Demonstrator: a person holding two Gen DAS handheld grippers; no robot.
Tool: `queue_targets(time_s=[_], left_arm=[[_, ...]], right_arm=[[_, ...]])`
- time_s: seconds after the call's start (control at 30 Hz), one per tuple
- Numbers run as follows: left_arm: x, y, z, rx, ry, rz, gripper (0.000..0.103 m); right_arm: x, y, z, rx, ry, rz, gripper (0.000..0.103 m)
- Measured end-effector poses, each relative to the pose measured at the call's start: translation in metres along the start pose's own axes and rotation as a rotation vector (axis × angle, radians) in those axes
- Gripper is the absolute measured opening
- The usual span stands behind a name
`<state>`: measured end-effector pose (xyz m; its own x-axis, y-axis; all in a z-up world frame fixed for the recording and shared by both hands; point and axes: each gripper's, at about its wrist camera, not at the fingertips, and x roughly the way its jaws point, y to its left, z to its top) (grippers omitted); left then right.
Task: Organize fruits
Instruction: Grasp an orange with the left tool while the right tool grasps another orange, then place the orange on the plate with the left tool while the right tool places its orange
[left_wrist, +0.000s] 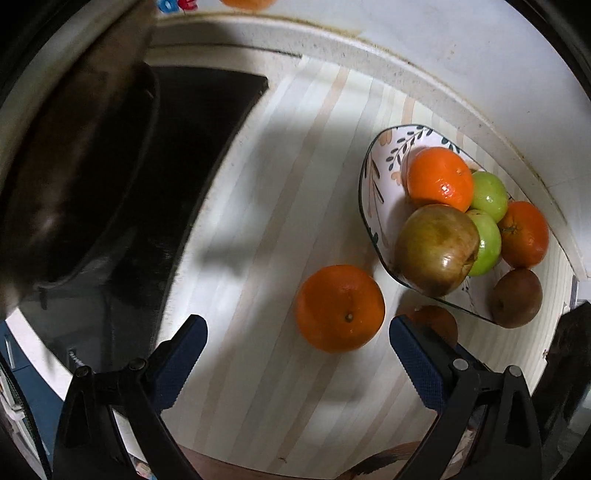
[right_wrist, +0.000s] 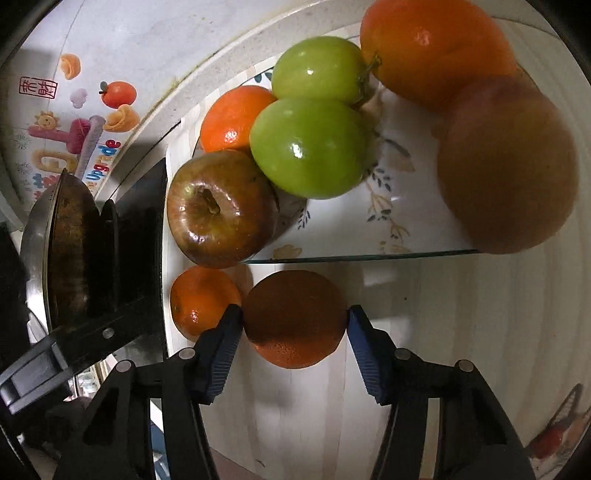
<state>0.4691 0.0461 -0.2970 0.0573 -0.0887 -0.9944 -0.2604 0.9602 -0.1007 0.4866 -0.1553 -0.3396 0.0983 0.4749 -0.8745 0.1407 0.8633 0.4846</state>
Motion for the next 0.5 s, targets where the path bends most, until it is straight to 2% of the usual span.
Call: queue_targets(time_s=[0.2,0.23,0.27,0.3,0.37,0.43,0.5], left_arm=[[0.021,-0.014,0.003,0.057,0.031,-0.014,0.100],[0.023,-0.017,0.002,0.073,0.029,-0.008,0.094],[0.026,-0.020,0.001,0.088,0.026,-0.007,0.083],[0.028,-0.023,0.000,0.100,0.027,-0.014,0.079],[0.028,-0.028,-0.001,0.112,0.016,-0.054,0.061],[0.025,-0.036,-0.005,0.149,-0.002,-0.016,0.061],[0.022,-0.040,-0.012,0.172,-0.011,-0.016,0.061]], right_arm=[[-0.025,-0.011,-0.018,-0.036,0.001,-0.057,0.060],[-0.028,-0.014,-0.022,-0.041,0.001,-0.070,0.060],[-0.032,-0.017,-0.025,-0.041,0.002,-0.081,0.060],[-0.035,-0.019,-0.027,-0.039,0.002,-0.082,0.060],[-0.038,-0.024,-0.031,-0.032,0.006,-0.091,0.060],[-0.042,-0.028,-0.036,-0.025,0.011,-0.099,0.060],[-0.045,-0.031,-0.041,-0.022,0.021,-0.103,0.060]])
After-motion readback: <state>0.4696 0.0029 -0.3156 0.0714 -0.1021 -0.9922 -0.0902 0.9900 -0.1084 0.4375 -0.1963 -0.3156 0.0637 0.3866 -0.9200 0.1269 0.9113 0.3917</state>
